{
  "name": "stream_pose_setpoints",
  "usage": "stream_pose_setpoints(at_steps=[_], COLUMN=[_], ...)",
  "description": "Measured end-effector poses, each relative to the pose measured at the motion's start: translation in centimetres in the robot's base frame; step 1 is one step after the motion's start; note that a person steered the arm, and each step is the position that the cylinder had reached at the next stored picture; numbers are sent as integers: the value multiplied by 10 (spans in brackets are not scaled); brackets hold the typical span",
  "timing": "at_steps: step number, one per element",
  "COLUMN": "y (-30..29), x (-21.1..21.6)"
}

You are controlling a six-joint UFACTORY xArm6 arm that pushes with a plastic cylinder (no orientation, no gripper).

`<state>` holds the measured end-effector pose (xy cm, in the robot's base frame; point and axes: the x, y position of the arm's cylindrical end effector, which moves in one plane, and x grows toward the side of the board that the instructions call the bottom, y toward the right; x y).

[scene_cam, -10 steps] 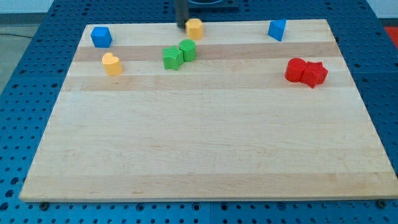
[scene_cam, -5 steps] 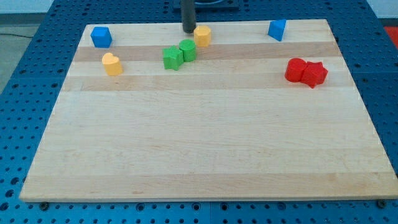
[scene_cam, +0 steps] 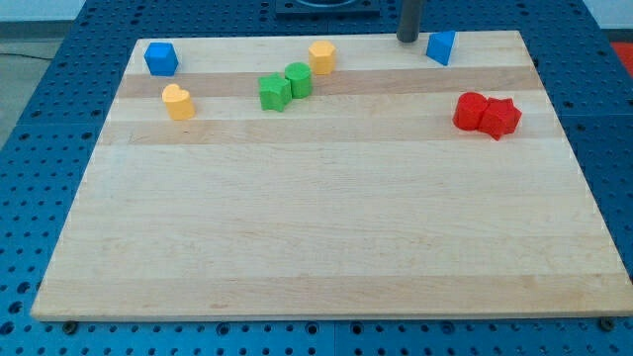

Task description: Push the blue triangle towards the down of the board

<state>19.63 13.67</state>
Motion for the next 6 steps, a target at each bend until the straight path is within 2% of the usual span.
stream_pose_setpoints(at_steps=[1,2,3,4,5,6], y=[27,19,23,66,15,-69], x=[5,42,53,38,75,102])
